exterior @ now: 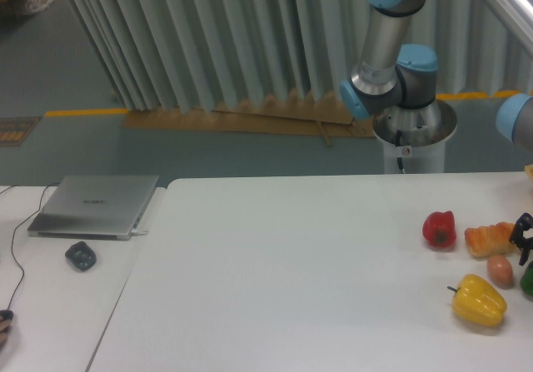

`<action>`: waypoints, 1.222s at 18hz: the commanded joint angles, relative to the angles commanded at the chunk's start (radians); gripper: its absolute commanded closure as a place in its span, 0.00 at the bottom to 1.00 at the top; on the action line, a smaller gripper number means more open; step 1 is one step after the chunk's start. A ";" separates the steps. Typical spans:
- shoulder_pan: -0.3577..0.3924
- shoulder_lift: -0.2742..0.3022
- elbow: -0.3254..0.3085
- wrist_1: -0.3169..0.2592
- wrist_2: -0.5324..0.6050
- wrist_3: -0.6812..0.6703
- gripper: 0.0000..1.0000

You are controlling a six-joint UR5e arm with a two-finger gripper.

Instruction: Place the green pepper in a basket

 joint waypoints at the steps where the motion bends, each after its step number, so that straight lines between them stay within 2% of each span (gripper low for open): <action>1: 0.008 0.000 -0.003 0.000 0.000 0.018 0.00; 21: -0.005 -0.021 -0.002 0.000 0.006 0.049 0.00; 22: -0.006 -0.021 -0.003 0.000 0.006 0.049 0.03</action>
